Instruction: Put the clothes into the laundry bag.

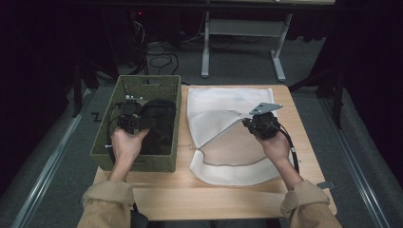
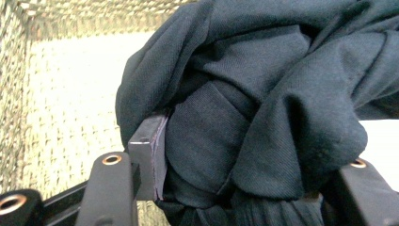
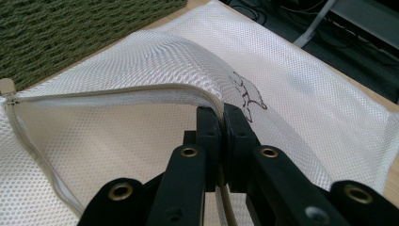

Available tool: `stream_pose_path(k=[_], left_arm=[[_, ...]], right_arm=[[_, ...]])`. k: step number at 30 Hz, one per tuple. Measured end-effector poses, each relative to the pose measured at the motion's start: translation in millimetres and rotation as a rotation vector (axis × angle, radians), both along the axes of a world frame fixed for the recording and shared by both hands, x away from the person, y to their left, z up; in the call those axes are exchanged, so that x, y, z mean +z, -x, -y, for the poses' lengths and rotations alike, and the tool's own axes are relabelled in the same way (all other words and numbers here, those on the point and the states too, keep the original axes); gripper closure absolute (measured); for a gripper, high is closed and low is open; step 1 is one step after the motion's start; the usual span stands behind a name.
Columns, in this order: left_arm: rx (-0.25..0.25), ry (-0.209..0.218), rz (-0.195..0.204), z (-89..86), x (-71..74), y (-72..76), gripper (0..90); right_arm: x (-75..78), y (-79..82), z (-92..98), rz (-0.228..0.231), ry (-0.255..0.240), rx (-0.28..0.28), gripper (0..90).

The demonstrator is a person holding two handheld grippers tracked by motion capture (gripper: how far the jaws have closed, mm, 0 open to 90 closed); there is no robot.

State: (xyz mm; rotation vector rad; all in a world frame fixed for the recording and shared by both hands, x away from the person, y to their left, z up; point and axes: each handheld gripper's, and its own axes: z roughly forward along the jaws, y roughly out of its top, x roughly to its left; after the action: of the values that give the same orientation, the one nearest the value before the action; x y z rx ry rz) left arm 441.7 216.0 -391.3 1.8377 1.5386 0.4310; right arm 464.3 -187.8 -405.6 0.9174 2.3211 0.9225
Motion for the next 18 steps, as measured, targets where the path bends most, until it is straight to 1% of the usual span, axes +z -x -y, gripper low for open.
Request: stream_pose_path(k=[5,8,10,12,14,18], left_arm=[[-0.040,0.004,0.043,6.6,10.6,8.6,42.2],[-0.067,-0.018,0.064,12.8,15.8,15.0,42.2],[-0.083,-0.022,0.075,15.7,18.1,18.9,42.1],[-0.097,-0.017,0.083,17.2,19.8,22.0,42.1],[-0.112,-0.007,0.088,17.4,20.9,24.0,42.1],[-0.126,-0.002,0.103,18.8,23.3,28.7,42.1]], right_arm=[[-1.0,-1.2,-0.3,0.002,0.001,0.003,87.7],[-0.7,-1.1,0.3,0.003,0.000,0.002,87.7],[-0.5,-0.7,0.4,0.001,-0.001,-0.001,87.7],[-0.7,-0.9,0.4,0.004,0.002,0.003,87.7],[-1.0,-1.1,0.2,-0.004,0.002,-0.002,87.7],[-0.8,-1.3,0.6,-0.001,0.005,0.003,87.7]])
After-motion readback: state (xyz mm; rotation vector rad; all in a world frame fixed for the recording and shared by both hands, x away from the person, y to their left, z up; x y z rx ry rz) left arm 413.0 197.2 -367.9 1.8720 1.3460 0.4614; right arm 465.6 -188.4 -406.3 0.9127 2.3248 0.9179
